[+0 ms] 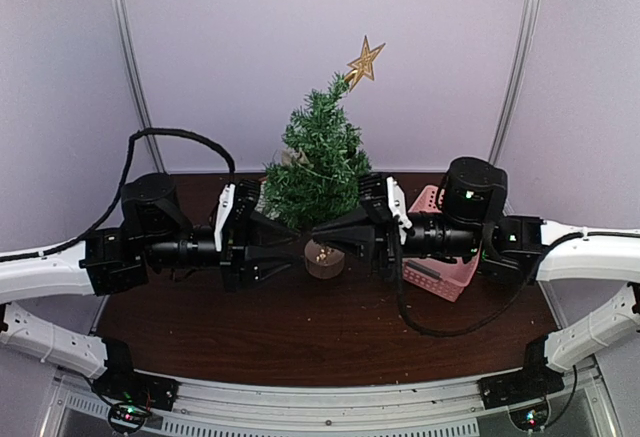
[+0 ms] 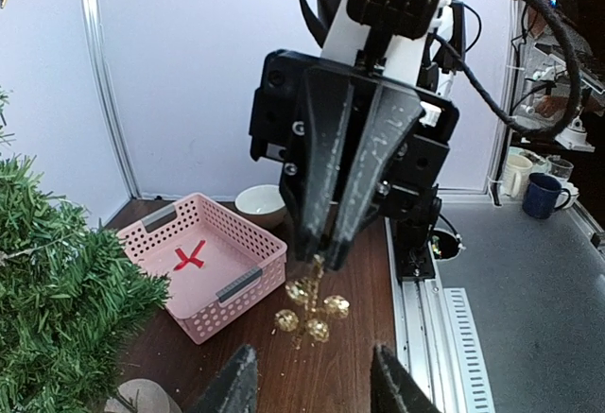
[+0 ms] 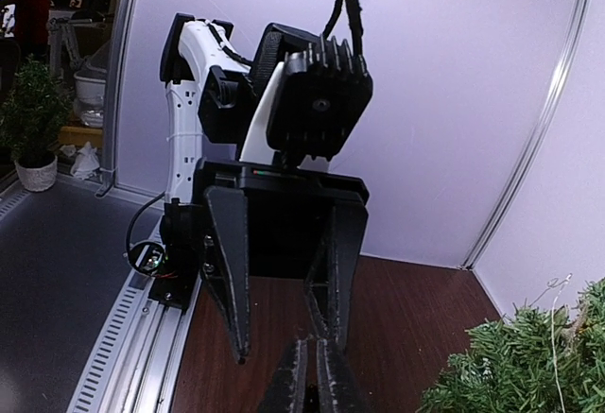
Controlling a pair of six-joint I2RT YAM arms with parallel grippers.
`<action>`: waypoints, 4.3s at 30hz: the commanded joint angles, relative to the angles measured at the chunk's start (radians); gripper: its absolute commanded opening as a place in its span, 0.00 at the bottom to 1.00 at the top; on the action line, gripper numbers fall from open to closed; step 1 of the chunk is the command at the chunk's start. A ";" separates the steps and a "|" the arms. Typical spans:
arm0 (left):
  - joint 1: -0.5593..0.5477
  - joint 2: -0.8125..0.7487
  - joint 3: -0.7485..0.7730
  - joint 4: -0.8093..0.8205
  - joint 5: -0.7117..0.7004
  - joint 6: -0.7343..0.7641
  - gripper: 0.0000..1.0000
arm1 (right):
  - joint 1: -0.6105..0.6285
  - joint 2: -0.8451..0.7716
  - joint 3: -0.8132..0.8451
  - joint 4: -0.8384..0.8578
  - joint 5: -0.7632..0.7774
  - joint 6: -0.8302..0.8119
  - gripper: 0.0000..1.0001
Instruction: Decorate the small christmas tree
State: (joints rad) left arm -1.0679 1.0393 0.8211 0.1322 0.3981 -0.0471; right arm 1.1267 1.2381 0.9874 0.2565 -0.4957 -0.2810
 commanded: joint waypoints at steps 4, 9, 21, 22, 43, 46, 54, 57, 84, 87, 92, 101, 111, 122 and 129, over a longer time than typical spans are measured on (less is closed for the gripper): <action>-0.016 0.039 0.069 0.017 0.051 0.000 0.41 | 0.028 0.006 0.062 -0.077 -0.026 -0.020 0.08; -0.021 0.054 0.079 0.020 0.061 0.000 0.39 | 0.043 0.010 0.068 -0.085 -0.021 -0.027 0.09; -0.033 0.075 0.089 0.018 0.090 0.006 0.27 | 0.060 0.024 0.079 -0.113 -0.007 -0.053 0.09; -0.033 0.075 0.090 0.014 0.090 0.009 0.25 | 0.061 0.024 0.079 -0.113 -0.005 -0.054 0.09; -0.032 0.042 0.045 0.041 0.020 0.008 0.00 | 0.061 -0.025 0.054 -0.074 0.092 -0.015 0.60; -0.033 0.022 0.025 0.068 -0.016 0.001 0.00 | 0.060 -0.073 0.032 -0.070 0.140 0.020 0.73; -0.032 -0.019 -0.050 0.327 -0.048 -0.140 0.00 | 0.058 -0.080 -0.042 -0.091 0.181 0.034 0.68; -0.033 -0.002 -0.070 0.432 -0.014 -0.207 0.00 | 0.058 -0.051 -0.029 -0.101 0.137 0.020 0.61; -0.032 0.062 -0.047 0.511 0.078 -0.295 0.00 | 0.061 -0.005 0.012 -0.074 0.126 -0.016 0.25; -0.033 0.054 -0.053 0.501 0.055 -0.292 0.00 | 0.062 -0.011 0.013 -0.080 0.131 -0.018 0.05; -0.033 -0.007 -0.021 0.291 0.012 -0.217 0.31 | 0.063 -0.020 0.031 -0.154 0.174 -0.024 0.00; -0.033 -0.131 0.119 -0.298 -0.065 0.027 0.46 | 0.064 -0.026 0.060 -0.411 0.263 -0.039 0.00; -0.041 0.009 0.192 -0.297 0.017 0.082 0.40 | 0.066 -0.025 0.084 -0.526 0.223 -0.079 0.00; -0.066 0.069 0.222 -0.307 0.028 0.132 0.31 | 0.074 0.001 0.101 -0.573 0.207 -0.076 0.00; -0.070 0.104 0.235 -0.274 0.041 0.132 0.27 | 0.075 0.006 0.104 -0.573 0.207 -0.079 0.00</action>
State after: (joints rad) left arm -1.1339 1.1282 1.0218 -0.1886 0.4156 0.0677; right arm 1.1938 1.2385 1.0622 -0.3042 -0.2798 -0.3576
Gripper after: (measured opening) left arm 0.281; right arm 0.040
